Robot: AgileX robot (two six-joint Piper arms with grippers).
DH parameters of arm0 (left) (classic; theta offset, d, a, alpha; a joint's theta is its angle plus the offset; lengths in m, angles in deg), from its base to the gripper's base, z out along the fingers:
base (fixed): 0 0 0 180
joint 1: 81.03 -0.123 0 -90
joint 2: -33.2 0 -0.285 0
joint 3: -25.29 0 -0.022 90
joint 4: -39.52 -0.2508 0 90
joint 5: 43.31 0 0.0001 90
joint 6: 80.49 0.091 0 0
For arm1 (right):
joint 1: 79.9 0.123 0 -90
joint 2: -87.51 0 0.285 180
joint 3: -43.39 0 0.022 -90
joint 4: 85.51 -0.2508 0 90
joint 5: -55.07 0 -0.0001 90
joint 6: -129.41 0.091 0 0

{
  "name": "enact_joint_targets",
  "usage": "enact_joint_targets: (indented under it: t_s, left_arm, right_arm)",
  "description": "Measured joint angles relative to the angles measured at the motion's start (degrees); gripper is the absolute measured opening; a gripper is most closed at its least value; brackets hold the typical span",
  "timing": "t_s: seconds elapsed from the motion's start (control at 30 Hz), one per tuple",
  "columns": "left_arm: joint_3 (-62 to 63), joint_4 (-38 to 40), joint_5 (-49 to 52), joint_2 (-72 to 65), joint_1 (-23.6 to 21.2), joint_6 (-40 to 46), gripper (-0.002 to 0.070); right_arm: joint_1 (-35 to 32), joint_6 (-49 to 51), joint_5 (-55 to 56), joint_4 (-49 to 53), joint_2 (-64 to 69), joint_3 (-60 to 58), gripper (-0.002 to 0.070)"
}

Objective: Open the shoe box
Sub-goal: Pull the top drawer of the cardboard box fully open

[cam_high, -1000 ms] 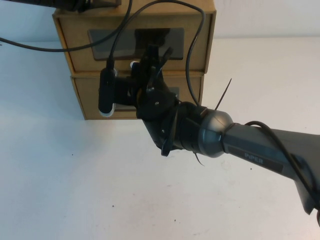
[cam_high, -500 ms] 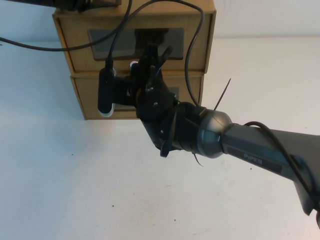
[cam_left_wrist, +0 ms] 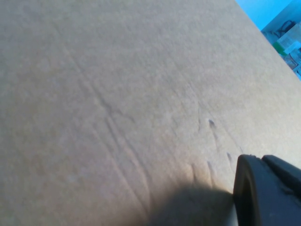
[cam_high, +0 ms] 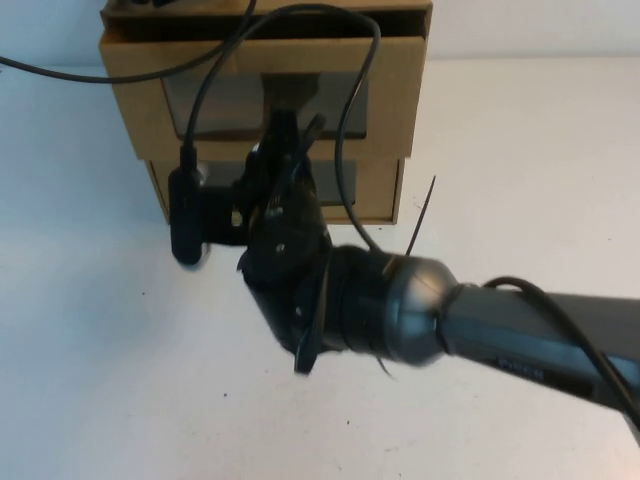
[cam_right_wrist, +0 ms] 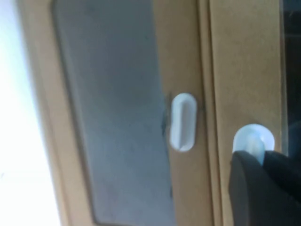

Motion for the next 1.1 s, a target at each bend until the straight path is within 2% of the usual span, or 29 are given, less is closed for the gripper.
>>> enact_joint_targets:
  t_s: [0.53, 0.77, 0.87, 1.0, 1.1]
  left_arm:
    - [0.00, 0.20, 0.13, 0.00, 0.00, -0.26, -0.0004]
    - [0.00, 0.20, 0.13, 0.00, 0.00, -0.39, -0.0004]
    - [0.00, 0.46, 0.13, 0.00, 0.00, -0.26, -0.0004]
    - [0.00, 2.39, 0.51, -0.14, 0.00, 1.40, -0.0004]
    - [0.00, 3.40, 0.89, -0.14, -0.13, 2.16, -0.0004]
  right_arm:
    - [15.11, 1.80, -6.39, -7.50, -13.89, -17.55, 0.0005]
    - [15.40, 3.36, -6.64, -7.25, -14.71, -18.31, 0.0013]
    - [15.40, 5.87, -6.64, -5.32, -14.71, -18.31, 0.0074]
    - [15.40, 7.97, -5.62, -4.81, -15.05, -18.31, 0.0267]
    - [15.40, 6.90, -1.04, -8.13, -17.41, -18.31, 0.0401]
